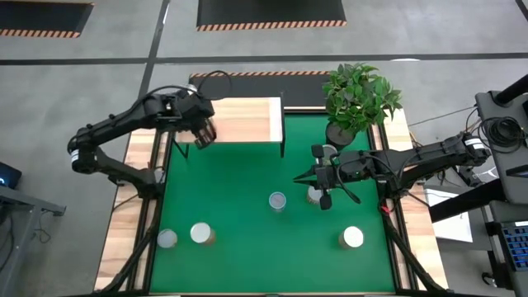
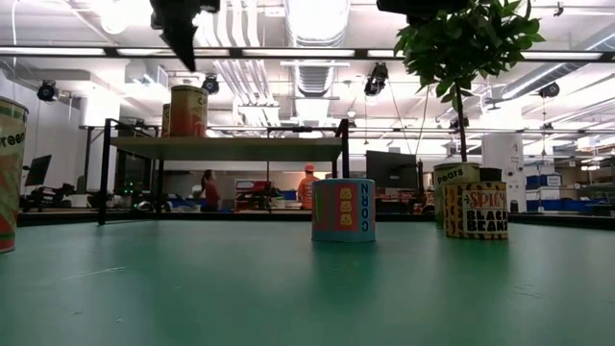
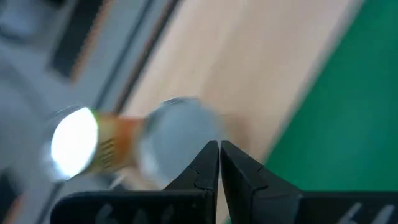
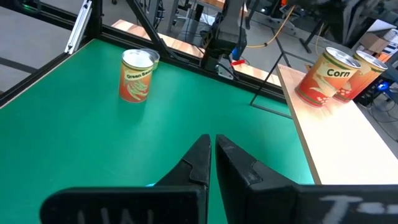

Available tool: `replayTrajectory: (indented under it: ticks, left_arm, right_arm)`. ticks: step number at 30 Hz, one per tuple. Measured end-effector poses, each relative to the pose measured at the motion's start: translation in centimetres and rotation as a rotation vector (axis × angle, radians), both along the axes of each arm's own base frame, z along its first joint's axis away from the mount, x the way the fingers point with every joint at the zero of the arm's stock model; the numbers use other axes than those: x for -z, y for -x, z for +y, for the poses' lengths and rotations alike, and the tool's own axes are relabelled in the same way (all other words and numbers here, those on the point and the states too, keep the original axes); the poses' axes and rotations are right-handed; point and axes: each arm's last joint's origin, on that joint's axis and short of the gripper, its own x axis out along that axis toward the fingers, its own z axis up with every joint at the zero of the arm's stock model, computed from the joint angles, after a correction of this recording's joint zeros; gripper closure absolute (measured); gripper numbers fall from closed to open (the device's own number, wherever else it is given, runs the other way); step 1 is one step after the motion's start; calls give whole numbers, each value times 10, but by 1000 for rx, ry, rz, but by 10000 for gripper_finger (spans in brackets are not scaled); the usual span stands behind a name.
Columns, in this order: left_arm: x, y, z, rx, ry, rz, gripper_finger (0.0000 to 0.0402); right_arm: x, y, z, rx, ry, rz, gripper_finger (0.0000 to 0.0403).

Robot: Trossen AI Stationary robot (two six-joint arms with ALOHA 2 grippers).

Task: Pick and place cans onto a shelf
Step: Put the center orange can on the shelf aligned with the other orange can

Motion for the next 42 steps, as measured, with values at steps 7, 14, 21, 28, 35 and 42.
replayTrajectory:
  ticks: [7,14,21,28,35,42]
  left_arm:
    - [3,1,-5,119,139,-16,402]
    - [17,0,-2,75,108,106,402]
    - [24,6,1,-21,-9,222,402]
    - [13,15,-2,-55,-38,182,402]
    - [8,13,-2,-6,-32,116,402]
    - [9,8,3,-13,-41,103,402]
  right_arm:
    - [0,0,0,0,-1,0,390]
    - [0,0,0,2,-7,2,390]
    - [0,0,0,3,-7,3,390]
    - [0,0,0,3,-7,3,390]
    - [0,0,0,2,-7,4,390]
    - [0,0,0,3,-7,5,390]
